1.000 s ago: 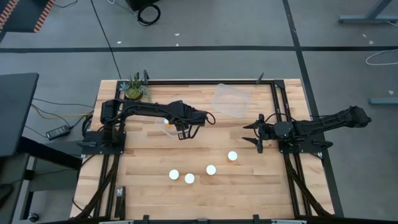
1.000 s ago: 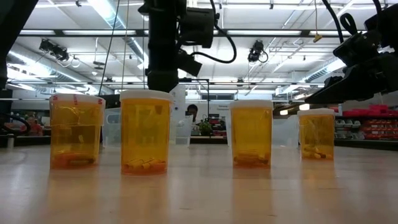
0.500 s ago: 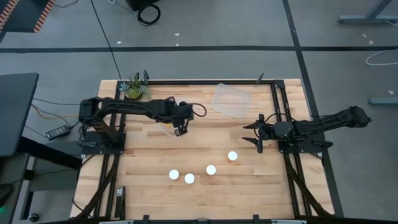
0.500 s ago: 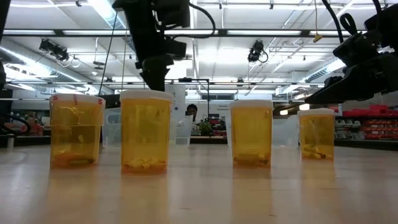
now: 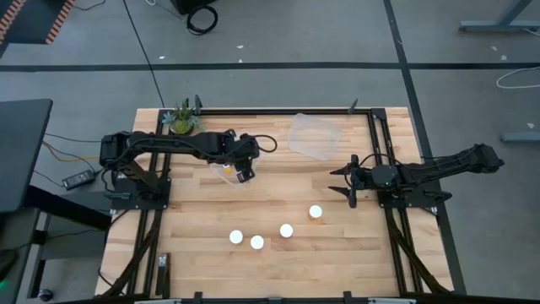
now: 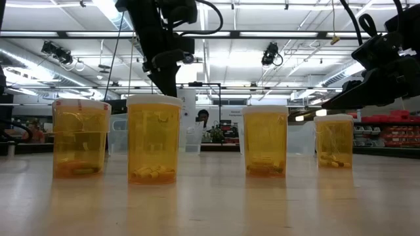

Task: Pick and place medicine bottles into bin by pill shape (circle, oval)
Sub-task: Put the small yellow pill bottle into the left transparent bin

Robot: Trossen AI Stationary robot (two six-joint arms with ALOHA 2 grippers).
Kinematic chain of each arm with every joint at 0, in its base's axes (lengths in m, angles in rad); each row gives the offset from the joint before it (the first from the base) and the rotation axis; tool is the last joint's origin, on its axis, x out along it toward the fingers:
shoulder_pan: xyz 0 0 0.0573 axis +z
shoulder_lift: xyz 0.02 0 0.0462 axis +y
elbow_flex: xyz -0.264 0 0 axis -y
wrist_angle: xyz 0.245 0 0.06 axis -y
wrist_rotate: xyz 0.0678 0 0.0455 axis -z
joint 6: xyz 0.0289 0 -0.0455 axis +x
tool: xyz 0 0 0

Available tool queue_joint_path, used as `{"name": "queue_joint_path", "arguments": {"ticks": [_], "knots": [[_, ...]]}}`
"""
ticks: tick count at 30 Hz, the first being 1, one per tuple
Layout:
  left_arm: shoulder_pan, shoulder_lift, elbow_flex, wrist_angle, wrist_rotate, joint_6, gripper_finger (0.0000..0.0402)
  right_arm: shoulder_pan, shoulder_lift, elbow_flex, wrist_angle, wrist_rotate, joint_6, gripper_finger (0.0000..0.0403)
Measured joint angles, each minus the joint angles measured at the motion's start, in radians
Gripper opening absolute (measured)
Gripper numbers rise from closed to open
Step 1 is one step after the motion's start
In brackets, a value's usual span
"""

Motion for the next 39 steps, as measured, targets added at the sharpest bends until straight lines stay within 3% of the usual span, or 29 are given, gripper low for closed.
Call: {"name": "queue_joint_path", "arguments": {"ticks": [25,34,39], "knots": [[-0.015,0.000,-0.002,0.048,-0.006,-0.023,0.0130,0.000,0.000,0.000,0.000,0.000,0.000,0.0257],[-0.051,-0.001,-0.194,0.226,0.002,-0.053,0.0135,0.000,0.000,0.000,0.000,0.000,0.000,0.0257],[-0.051,-0.007,-0.231,0.294,0.014,-0.070,0.0131,0.000,0.000,0.000,0.000,0.000,0.000,0.0257]]}}
